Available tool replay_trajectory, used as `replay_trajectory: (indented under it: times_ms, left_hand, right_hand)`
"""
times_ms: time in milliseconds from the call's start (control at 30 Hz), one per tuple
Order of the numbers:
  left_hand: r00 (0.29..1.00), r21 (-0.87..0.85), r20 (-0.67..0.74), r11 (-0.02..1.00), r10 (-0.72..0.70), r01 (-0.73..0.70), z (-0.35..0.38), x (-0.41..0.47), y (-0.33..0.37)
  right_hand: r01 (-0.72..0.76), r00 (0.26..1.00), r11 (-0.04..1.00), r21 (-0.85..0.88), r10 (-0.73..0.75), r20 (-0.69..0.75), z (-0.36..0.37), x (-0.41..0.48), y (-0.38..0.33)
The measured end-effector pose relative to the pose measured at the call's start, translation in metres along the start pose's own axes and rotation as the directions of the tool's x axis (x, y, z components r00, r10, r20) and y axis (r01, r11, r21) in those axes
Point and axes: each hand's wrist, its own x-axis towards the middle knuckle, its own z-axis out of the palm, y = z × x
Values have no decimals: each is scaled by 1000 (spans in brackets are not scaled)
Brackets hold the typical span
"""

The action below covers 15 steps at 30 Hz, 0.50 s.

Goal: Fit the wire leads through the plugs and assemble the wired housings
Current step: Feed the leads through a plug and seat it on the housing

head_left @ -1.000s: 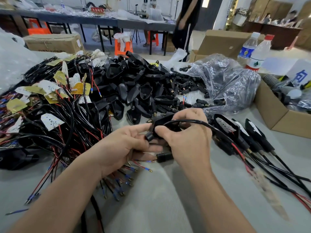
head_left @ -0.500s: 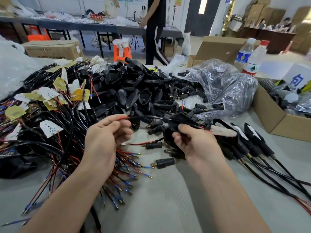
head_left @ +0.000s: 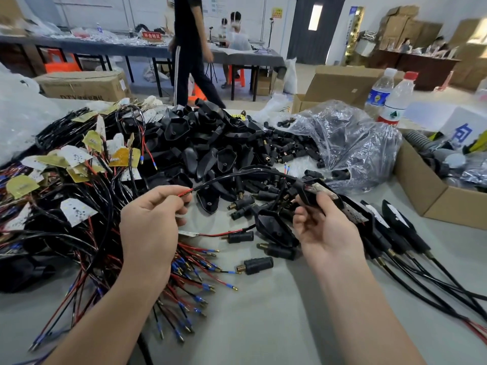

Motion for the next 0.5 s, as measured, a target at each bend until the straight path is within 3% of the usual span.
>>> replay_trajectory:
  times_ms: [167, 200, 267, 333, 400, 500]
  left_hand:
    - [992, 384, 22, 916, 122, -121, -2, -7, 4]
    - [991, 368, 31, 921, 127, -130, -3, -7, 7]
    - [984, 107, 174, 993, 32, -52, -9, -5, 14]
    - [886, -108, 458, 985, -68, 131, -18, -2, 22]
    - [712, -120, 697, 966, -84, 231, -26, -1, 26]
    - [558, -102, 828, 966, -50, 237, -27, 0, 22]
  right_hand:
    - [68, 997, 987, -146, -71, -13, -2, 2, -8]
    - [63, 998, 981, -182, -64, -3, -3, 2, -11]
    - [18, 1000, 971, -240, -11, 28, -5, 3, -16]
    - [-39, 997, 958, -285, 57, 57, -6, 3, -20]
    - [-56, 995, 942, -330, 80, 61, -7, 3, -18]
    - [-16, 999, 886, -464, 28, 20, -6, 4, -12]
